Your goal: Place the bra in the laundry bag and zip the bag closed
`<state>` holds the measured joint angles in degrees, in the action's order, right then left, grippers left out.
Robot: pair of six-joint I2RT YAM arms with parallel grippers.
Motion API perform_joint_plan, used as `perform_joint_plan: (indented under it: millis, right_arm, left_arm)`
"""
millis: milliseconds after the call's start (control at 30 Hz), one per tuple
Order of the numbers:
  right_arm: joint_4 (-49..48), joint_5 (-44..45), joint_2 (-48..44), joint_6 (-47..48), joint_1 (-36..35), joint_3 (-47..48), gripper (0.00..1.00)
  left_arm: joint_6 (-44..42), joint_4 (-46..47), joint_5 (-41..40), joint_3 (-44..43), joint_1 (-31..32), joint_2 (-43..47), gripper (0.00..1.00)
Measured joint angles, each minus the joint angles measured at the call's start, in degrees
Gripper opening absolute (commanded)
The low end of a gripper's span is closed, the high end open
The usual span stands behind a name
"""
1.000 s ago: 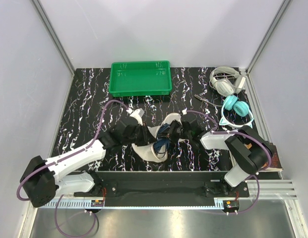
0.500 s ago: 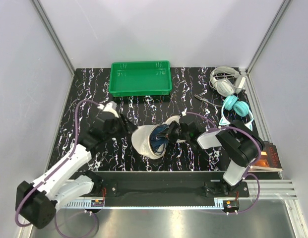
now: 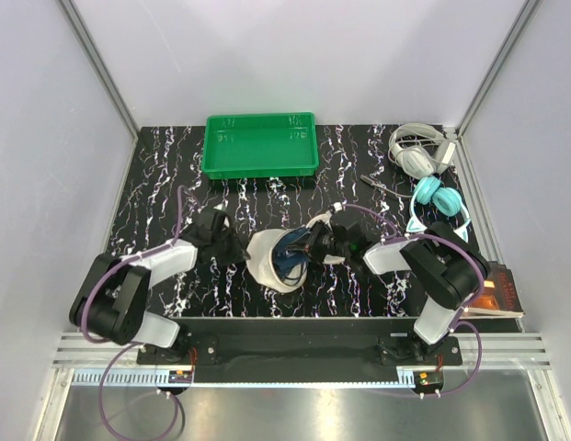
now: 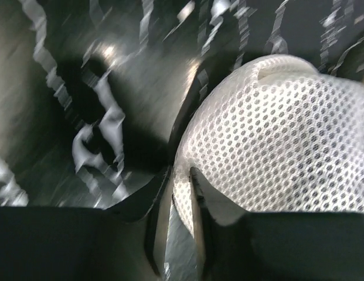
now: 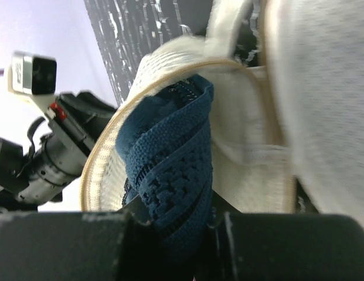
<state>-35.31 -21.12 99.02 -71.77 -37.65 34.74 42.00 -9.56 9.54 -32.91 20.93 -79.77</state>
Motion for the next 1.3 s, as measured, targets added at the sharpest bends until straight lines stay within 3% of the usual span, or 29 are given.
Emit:
perform_joint_plan:
  millis: [400, 533, 600, 667, 767, 900, 933, 1067, 1133, 1300]
  right_arm:
    - [4.4, 4.4, 5.7, 2.9, -5.4, 9.5, 0.00]
    - [7.8, 7.1, 6.6, 5.0, -5.9, 11.3, 0.00]
    - [10.4, 7.6, 7.5, 5.8, -5.9, 12.7, 0.00]
    - [13.9, 8.4, 8.4, 6.8, -5.9, 15.1, 0.04]
    - [17.6, 9.9, 8.4, 8.6, -6.0, 17.5, 0.15]
    - [23.1, 11.1, 8.4, 11.8, -6.2, 19.4, 0.36]
    - [24.3, 11.1, 8.4, 12.4, -6.2, 19.8, 0.51]
    - [27.7, 10.5, 8.3, 14.8, -6.2, 21.4, 0.78]
    - [28.7, 10.1, 7.3, 15.7, -6.3, 21.9, 0.89]
    - [35.2, 10.3, 2.9, 17.9, -6.4, 21.8, 1.00]
  left_arm:
    - [5.3, 15.3, 7.3, 3.7, 5.4, -4.2, 0.20]
    - [5.8, 15.1, 7.6, 4.7, 5.5, -2.7, 0.32]
    - [5.6, 13.9, 7.6, 5.1, 5.6, -1.3, 0.45]
    - [5.4, 11.9, 7.5, 5.9, 5.7, 1.1, 0.50]
    - [5.2, 6.9, 6.0, 7.3, 5.9, 7.4, 0.50]
    - [5.0, -3.4, 1.3, 7.8, 6.3, 22.4, 0.45]
    - [4.9, -5.1, 0.4, 7.6, 6.4, 25.6, 0.45]
    - [4.4, -10.8, -1.6, 3.6, 6.5, 35.6, 0.41]
    - [4.3, -11.5, -1.2, 1.0, 6.8, 36.0, 0.38]
    - [4.1, -10.6, -0.3, -4.9, 10.1, 29.5, 0.31]
